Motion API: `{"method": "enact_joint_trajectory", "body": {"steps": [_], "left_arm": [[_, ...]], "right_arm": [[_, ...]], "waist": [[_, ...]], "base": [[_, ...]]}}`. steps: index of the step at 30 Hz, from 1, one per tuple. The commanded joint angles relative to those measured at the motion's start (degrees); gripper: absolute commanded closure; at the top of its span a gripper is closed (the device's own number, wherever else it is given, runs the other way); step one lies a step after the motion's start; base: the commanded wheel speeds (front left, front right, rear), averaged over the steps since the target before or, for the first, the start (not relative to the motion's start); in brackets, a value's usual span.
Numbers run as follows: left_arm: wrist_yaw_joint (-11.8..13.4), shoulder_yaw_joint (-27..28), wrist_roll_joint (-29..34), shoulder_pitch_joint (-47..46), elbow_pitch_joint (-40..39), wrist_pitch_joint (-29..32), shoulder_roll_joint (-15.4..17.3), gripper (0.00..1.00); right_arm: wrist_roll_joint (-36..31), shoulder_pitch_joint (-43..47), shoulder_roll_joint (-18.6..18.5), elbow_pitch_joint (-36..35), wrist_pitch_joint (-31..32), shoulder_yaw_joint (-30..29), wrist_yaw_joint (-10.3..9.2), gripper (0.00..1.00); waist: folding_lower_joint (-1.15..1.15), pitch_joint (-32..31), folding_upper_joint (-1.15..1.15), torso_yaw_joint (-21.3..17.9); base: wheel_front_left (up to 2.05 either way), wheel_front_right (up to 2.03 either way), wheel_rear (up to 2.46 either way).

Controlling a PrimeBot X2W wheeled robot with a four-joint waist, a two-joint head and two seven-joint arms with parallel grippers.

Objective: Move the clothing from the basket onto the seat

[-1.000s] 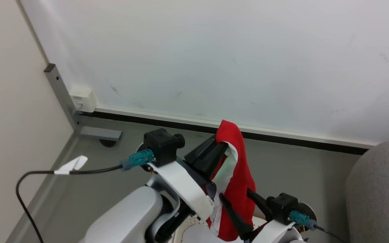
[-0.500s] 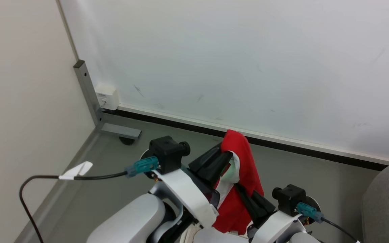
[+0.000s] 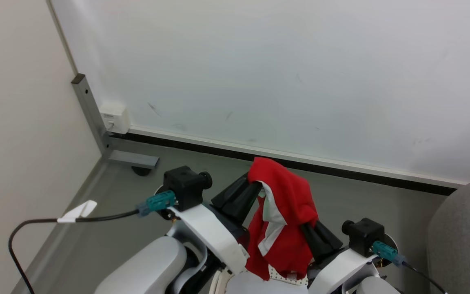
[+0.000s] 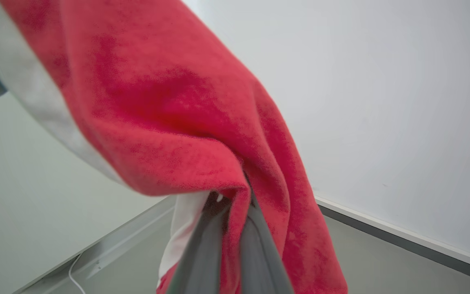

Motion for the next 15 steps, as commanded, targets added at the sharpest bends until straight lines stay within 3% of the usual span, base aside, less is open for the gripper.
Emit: {"method": "enact_joint_trajectory", "body": {"steps": [1, 4, 5, 6, 7, 15], "left_arm": [[0.18, 0.01, -0.09, 1.23, 0.05, -0.36, 0.55, 1.00], [0.22, -0.10, -0.39, 2.21, -0.15, -0.74, 0.86, 1.00], [0.09, -0.11, -0.67, 2.56, -0.34, -1.06, 0.84, 0.60], [-0.10, -0.24, -0.69, 2.94, -0.57, -1.22, 0.90, 0.04], [-0.21, -0.42, -0.56, 3.23, -0.69, -1.32, 1.12, 0.00], [-0.88, -2.24, 0.93, 5.82, -1.12, -2.88, 2.12, 0.00]], "right_arm": [[-1.24, 1.08, -0.15, -0.94, 0.01, -1.66, -0.13, 1.00], [-2.10, 1.70, -0.15, -2.50, 0.01, -4.49, -0.13, 1.00], [-2.41, 1.88, -0.15, -3.06, 0.01, -5.64, -0.13, 1.00], [-3.01, 2.20, -0.15, -3.55, 0.01, -6.70, -0.13, 1.00], [-3.56, 2.46, -0.22, -4.15, 0.02, -7.63, -0.13, 1.00], [-7.38, 3.72, -1.22, -10.95, 0.03, -14.97, -0.13, 1.00]], "waist": [[0.00, 0.18, 0.00, -0.84], [0.00, 0.42, 0.00, -2.14], [0.00, 0.53, 0.00, -2.68], [0.00, 0.67, 0.00, -3.29], [0.00, 0.86, 0.00, -3.95], [0.00, 2.53, 0.00, -10.54]], "base": [[0.00, 0.00, 0.00], [0.00, 0.00, 0.00], [0.00, 0.00, 0.00], [0.00, 0.00, 0.00], [0.00, 0.00, 0.00], [0.00, 0.00, 0.00]]}}
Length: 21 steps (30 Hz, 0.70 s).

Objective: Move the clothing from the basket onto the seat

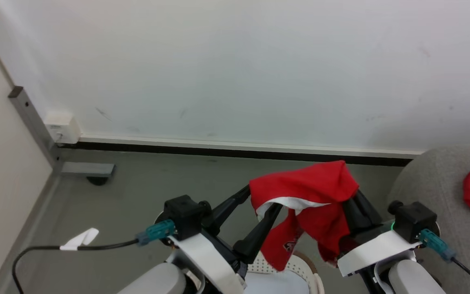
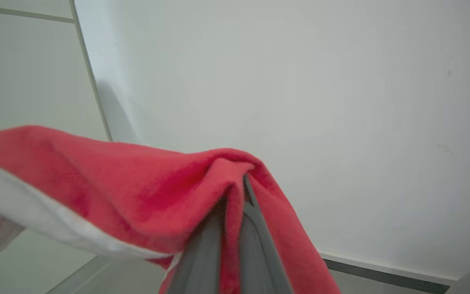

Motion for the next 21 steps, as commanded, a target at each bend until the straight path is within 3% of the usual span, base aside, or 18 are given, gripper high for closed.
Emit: {"method": "enact_joint_trajectory", "body": {"steps": [1, 21], "left_arm": [[-0.12, -0.03, 1.04, 0.98, -0.01, -0.89, 0.51, 0.00], [-1.54, 2.15, 6.08, 3.22, 0.62, -4.59, 3.26, 0.00]], "right_arm": [[-1.23, 1.02, -0.70, -1.85, 0.03, -1.49, -0.13, 1.00], [-8.11, 6.26, -2.68, -18.28, 0.04, -12.73, -0.13, 1.00]], "waist": [[0.00, 1.06, 0.00, -3.52], [0.00, 7.09, 0.00, -23.50]], "base": [[0.00, 0.00, 0.00], [0.00, 0.00, 0.00]]}}
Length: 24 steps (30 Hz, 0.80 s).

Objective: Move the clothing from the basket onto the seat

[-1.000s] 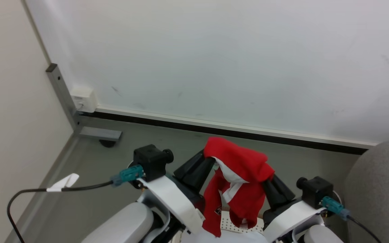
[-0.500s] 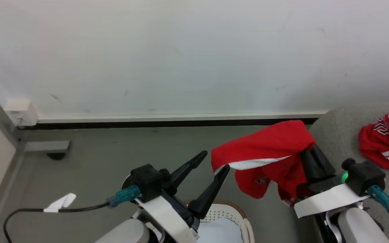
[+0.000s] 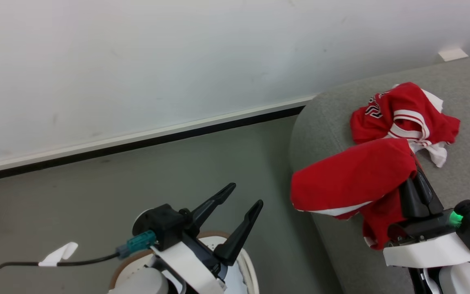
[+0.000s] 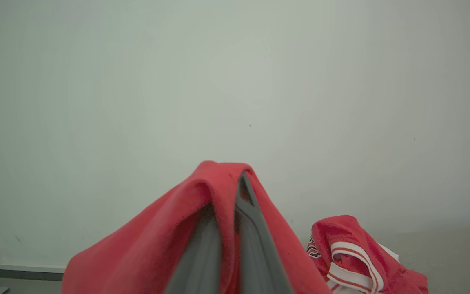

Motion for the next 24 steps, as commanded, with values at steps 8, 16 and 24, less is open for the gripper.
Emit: {"method": "enact_joint_trajectory", "body": {"steps": [8, 16, 24], "left_arm": [[-0.67, 0.88, 2.46, 1.18, 0.35, -0.40, 0.39, 0.00], [-1.26, 1.19, 3.29, 1.38, 0.28, -0.41, 0.00, 0.00], [-1.48, 2.57, 3.09, -0.12, -2.26, 0.27, 2.93, 0.00]], "right_arm": [[-1.17, 3.95, 0.76, -3.61, 0.11, -1.70, -0.13, 1.00], [-1.57, 3.82, 0.45, -5.28, 0.71, -3.06, -0.13, 1.00], [-5.42, -1.36, -1.49, -11.90, 4.52, -9.39, -0.14, 1.00]], "waist": [[0.00, 2.42, 0.00, -7.19], [0.00, 3.00, 0.00, -7.84], [0.00, 8.70, 0.00, -5.07]], "base": [[0.00, 0.00, 0.00], [0.00, 0.00, 0.00], [0.00, 0.00, 0.00]]}}
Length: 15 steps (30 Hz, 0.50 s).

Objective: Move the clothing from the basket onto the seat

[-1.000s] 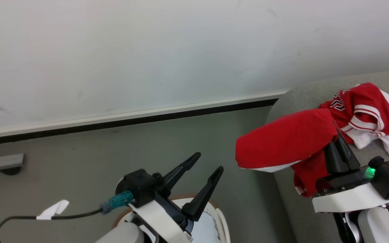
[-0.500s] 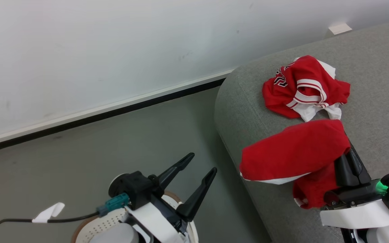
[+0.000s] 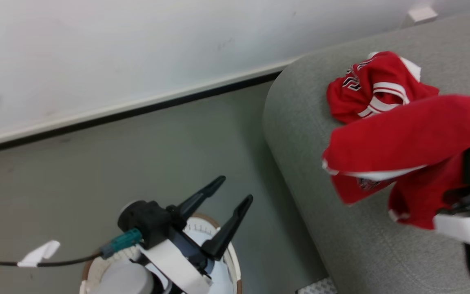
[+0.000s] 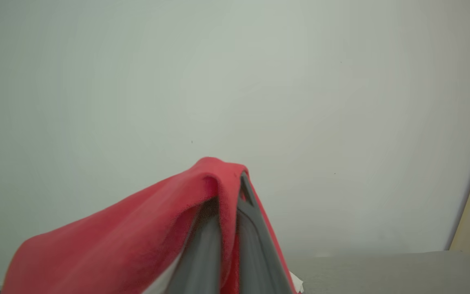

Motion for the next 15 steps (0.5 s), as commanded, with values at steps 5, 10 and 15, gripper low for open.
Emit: {"method": "enact_joint_trajectory", "body": {"steps": [5, 10, 15], "left_arm": [[-0.39, 1.51, 0.32, -1.04, -3.64, 1.05, 4.52, 0.00], [-0.65, 3.28, 0.00, -1.43, -6.75, 1.64, 8.69, 0.00], [-0.92, 5.29, -0.32, -1.99, -9.63, 1.79, 12.54, 0.00]], "right_arm": [[-2.41, -2.98, -1.21, -6.53, 4.14, -7.57, -0.13, 1.00], [-0.70, -6.16, -3.62, -8.75, 8.02, -15.01, -0.14, 1.00], [2.06, -10.61, -8.80, -4.20, 10.79, -22.21, -0.14, 1.00]], "waist": [[-0.01, 7.77, -0.01, 3.80], [-0.01, 13.37, -0.01, 5.31], [-0.01, 18.90, -0.01, 6.75]], "base": [[0.00, 0.00, 0.00], [0.00, 0.00, 0.00], [0.00, 0.00, 0.00]]}}
